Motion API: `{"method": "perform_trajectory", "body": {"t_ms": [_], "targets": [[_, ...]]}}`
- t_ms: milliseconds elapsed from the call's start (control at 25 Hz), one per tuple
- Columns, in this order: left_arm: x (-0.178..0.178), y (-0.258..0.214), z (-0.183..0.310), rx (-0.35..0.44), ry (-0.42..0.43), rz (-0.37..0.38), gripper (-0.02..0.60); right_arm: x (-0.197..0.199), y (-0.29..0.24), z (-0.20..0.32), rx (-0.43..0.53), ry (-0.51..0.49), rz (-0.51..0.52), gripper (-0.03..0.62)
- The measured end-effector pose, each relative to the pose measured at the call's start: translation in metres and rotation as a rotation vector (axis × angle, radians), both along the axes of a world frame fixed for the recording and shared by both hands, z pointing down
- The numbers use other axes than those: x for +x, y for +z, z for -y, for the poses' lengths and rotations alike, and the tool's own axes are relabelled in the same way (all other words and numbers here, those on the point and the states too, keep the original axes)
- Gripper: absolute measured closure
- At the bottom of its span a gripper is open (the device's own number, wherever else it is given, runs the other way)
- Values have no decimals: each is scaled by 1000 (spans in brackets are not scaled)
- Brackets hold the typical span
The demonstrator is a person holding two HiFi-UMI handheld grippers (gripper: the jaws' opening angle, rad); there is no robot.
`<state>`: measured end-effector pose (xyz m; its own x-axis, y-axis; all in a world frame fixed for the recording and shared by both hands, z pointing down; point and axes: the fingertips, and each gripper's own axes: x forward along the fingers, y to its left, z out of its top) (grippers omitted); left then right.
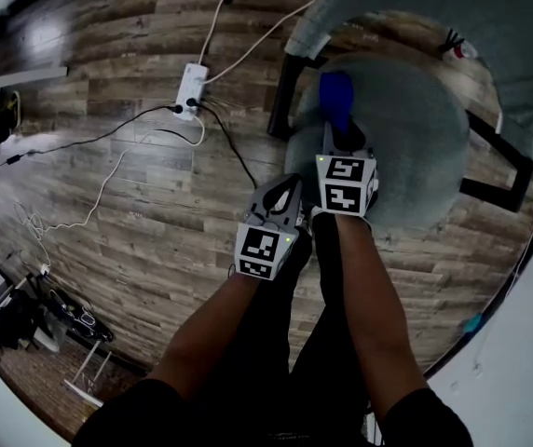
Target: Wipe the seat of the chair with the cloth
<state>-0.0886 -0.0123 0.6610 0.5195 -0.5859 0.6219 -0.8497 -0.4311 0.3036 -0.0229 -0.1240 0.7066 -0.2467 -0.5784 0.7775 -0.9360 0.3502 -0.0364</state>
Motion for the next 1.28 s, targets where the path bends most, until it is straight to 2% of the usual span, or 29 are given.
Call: {"method": "perform_trajectory", "body": {"t_ms": [200, 560, 1040, 1280], "targets": [[20, -1, -6, -8, 24, -12, 575, 20, 2, -3, 13, 9, -33, 487], [54, -13, -4, 0, 47, -42, 575, 78, 2, -10, -5, 111, -32, 487], [97, -20, -4, 13, 40, -41, 575, 155, 2, -23, -1, 215, -52, 487], [119, -18, -11, 6, 73, -30, 575, 193, 1, -31, -6, 251, -77, 487]]}}
